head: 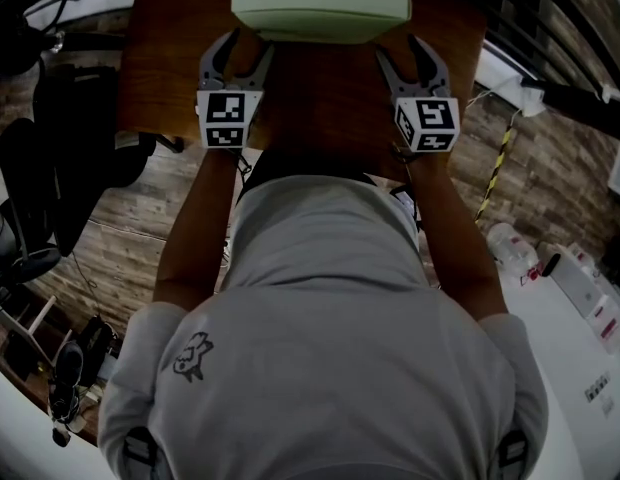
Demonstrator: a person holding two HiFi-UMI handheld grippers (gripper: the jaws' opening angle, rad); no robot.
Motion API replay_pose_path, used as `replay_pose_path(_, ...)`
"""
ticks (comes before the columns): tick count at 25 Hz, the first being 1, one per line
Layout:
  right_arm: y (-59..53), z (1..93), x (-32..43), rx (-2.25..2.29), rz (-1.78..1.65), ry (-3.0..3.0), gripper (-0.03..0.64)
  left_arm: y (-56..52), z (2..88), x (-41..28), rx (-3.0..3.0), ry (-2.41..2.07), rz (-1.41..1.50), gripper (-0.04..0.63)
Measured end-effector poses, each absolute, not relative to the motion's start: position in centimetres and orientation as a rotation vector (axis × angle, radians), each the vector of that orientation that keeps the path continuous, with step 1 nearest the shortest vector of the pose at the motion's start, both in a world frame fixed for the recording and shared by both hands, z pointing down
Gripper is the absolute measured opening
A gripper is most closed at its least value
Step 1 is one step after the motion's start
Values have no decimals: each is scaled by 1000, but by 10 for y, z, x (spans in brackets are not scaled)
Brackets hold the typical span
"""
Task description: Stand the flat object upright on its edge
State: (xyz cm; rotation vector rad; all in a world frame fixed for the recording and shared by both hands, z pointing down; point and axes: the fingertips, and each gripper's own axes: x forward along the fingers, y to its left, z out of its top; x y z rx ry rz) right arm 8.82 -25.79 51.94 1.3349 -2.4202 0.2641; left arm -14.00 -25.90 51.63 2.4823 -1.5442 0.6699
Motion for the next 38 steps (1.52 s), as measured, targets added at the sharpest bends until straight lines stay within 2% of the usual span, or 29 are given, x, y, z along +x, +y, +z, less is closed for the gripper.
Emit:
replay_pose_path(6,-243,497,104,1339,256,-2452,241,-243,485,-141,2498,-1603,632,237)
replay_pose_path(10,-223,478,101,1260,206,-2500,232,-223,460,-141,2522,-1653,573,175)
replay_pose_path(15,-198,439,104,1231,138,-2568,121,-195,428,-135,2561,-1675,518,101)
replay_pose_path(19,-174,416,102,1173,119,-2638,74,-173,397,-124,2602,-1707,446,26)
replay_pose_path(25,-135,393,106,1152,63,-2696,35,-135,368,-101,2652,-1671,341,14)
replay_pose_path(38,-106,378,110,1159,46,-2734,34,-89,364,-116,2631,-1709,355,12)
